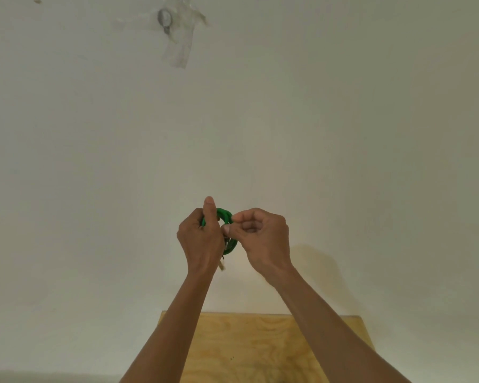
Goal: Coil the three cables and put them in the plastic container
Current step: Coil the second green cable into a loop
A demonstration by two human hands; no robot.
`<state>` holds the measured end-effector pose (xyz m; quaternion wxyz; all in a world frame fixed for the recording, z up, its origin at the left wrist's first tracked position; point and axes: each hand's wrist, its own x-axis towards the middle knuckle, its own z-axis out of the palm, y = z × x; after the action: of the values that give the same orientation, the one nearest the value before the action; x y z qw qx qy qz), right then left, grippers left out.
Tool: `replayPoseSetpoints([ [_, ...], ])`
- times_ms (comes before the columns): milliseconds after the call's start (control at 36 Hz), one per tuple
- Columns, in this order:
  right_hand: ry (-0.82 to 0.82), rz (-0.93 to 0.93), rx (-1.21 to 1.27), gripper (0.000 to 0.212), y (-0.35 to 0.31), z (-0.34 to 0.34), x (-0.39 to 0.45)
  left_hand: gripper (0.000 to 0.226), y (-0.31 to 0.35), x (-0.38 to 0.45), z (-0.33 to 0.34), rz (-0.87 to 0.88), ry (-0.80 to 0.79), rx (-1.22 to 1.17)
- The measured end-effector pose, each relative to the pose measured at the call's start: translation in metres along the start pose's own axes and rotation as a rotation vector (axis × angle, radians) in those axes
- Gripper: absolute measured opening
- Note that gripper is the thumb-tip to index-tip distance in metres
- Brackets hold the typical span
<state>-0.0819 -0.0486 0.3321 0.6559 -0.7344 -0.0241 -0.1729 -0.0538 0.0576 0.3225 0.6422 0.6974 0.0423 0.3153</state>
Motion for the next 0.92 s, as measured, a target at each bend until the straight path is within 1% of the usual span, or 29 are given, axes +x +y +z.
replayPoseSetpoints([
  [139,0.041,0.003,0.032,0.02,0.002,0.005,-0.001,0.063,-0.001,0.0,-0.001,-0.044,-0.008,-0.011],
  [250,0.067,-0.054,-0.029,0.018,0.004,0.008,0.0,0.061,-0.004,-0.007,-0.001,-0.044,-0.033,-0.001],
  [306,0.04,-0.053,-0.051,0.02,0.005,0.008,0.002,0.061,-0.005,-0.01,-0.002,-0.052,-0.017,-0.013],
  [389,-0.005,-0.036,-0.081,0.023,0.009,0.005,0.005,0.063,-0.01,-0.007,-0.002,-0.112,0.02,-0.045],
  [500,-0.146,0.015,0.004,0.019,0.022,-0.004,0.003,0.061,-0.011,-0.002,-0.003,-0.135,0.01,-0.032],
  [583,-0.172,0.051,0.03,0.027,0.029,-0.007,0.001,0.058,-0.01,0.001,-0.002,-0.211,-0.028,-0.038],
  [667,-0.178,0.121,0.107,0.045,0.028,-0.005,0.0,0.055,-0.008,-0.003,-0.001,-0.232,-0.041,-0.043],
  [750,-0.149,0.135,0.063,0.053,0.029,-0.002,0.001,0.057,-0.01,-0.009,0.0,-0.268,-0.073,-0.083],
  [806,-0.146,0.144,0.039,0.047,0.032,0.0,0.002,0.059,-0.012,-0.011,0.002,-0.239,-0.079,-0.063],
  [861,-0.154,0.128,-0.01,0.032,0.034,0.001,0.003,0.06,-0.013,-0.011,0.003,-0.171,-0.066,0.011],
  [917,-0.123,0.096,-0.082,0.022,0.034,0.002,0.003,0.06,-0.012,-0.012,0.004,-0.112,-0.059,0.07],
])
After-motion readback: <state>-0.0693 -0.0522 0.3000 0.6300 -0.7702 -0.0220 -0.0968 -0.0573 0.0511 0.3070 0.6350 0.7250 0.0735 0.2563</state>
